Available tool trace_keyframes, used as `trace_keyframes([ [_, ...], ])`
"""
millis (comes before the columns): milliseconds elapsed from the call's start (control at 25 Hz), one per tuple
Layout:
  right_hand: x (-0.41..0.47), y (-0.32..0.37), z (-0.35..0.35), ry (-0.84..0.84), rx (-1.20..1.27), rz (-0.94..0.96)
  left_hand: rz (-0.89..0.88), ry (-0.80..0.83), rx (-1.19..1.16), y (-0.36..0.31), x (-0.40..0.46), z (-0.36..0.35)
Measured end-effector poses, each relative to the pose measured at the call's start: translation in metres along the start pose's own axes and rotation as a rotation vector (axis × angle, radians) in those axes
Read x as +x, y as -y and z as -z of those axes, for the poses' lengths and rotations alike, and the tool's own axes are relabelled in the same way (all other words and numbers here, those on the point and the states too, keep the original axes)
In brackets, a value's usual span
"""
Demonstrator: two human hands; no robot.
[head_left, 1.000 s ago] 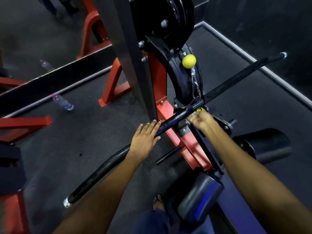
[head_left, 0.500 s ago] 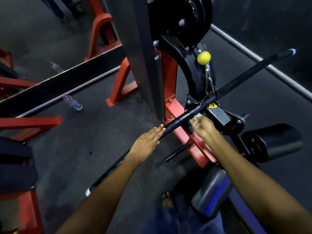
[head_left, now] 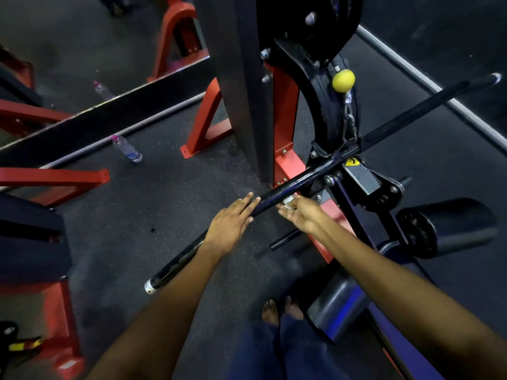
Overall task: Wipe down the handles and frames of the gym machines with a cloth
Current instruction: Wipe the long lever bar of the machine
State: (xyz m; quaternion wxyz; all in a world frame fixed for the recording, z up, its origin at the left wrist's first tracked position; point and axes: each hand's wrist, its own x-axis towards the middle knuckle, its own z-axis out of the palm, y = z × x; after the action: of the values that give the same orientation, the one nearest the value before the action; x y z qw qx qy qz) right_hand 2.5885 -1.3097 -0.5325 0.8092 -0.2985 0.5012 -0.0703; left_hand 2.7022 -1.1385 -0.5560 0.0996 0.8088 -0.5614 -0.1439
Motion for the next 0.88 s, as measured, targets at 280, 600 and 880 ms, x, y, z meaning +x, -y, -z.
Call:
trace_keyframes([
  [280,0.005,0.051,0.018,-0.192,0.218,0.127,0.096,0.017,-0.023,0.011,-0.023,-0.002],
  [600,-0.009,0.001,-0.026,-0.134,0.186,-0.040,0.120,0.037,-0.080,0.036,-0.057,0.001],
  [880,-0.032,-0.075,-0.080,-0.083,0.062,-0.045,0.105,0.095,-0.166,0.082,-0.105,-0.006],
])
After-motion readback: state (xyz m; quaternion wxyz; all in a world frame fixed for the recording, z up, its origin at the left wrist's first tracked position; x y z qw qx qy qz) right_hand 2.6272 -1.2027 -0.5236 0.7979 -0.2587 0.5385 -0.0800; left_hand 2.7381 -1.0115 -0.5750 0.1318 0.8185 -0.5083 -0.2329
